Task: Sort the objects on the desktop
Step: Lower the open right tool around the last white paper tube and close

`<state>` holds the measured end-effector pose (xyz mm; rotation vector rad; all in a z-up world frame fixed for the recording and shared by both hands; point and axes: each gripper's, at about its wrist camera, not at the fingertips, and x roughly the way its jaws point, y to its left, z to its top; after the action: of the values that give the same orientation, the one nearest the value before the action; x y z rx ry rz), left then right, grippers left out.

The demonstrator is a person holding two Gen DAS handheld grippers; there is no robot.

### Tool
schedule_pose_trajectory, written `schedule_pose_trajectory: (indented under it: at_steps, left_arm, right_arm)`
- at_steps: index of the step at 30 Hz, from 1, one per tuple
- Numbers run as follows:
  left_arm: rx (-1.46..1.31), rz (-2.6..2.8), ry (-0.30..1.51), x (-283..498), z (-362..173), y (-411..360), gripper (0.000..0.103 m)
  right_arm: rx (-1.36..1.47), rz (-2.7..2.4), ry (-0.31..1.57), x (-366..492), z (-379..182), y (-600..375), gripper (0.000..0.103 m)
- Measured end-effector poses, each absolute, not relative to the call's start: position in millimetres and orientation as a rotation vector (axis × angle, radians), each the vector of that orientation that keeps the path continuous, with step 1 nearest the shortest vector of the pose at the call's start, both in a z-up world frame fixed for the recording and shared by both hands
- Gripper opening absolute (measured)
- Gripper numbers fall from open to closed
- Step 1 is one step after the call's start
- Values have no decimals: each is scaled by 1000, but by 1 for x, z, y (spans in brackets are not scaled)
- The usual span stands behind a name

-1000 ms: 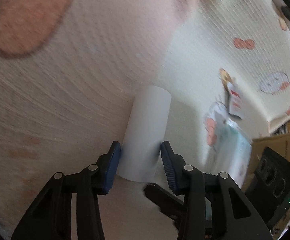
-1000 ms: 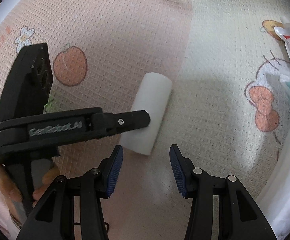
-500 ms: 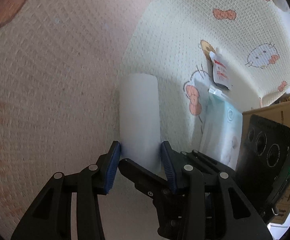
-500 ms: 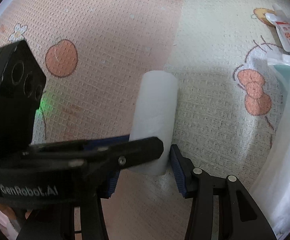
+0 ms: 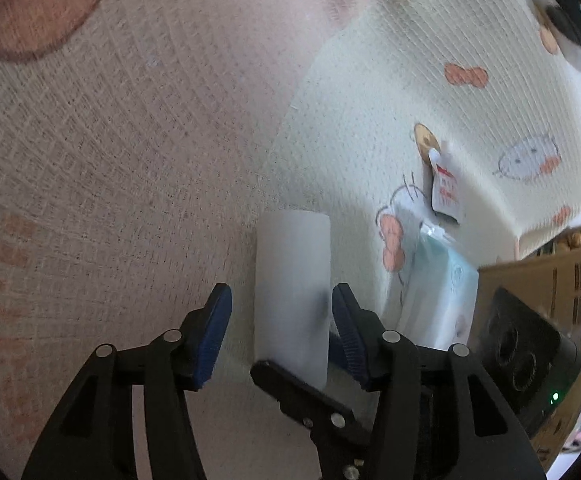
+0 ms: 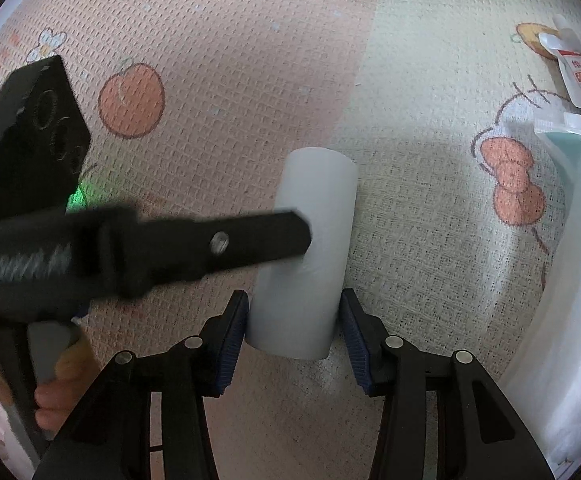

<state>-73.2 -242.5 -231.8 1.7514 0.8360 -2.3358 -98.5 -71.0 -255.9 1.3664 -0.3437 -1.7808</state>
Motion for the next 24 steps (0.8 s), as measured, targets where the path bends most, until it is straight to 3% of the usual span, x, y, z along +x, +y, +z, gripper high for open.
schedule_pose_trajectory:
  at_steps: [4,14,24]
  left_arm:
    - [1733,-2366,907,-73,-238,-242,45]
    - [1718,-2452,754,-67,-218,-225,45]
    - [1620,-2591,569,-62,-152,-198,45]
  right_arm:
    - [1373,-1779,-352,-99,-255,-67,44]
    - [1363,-1815,-268,-92,-235,-59,44]
    - [1271,-1901,-197,-84,-172,-34,45]
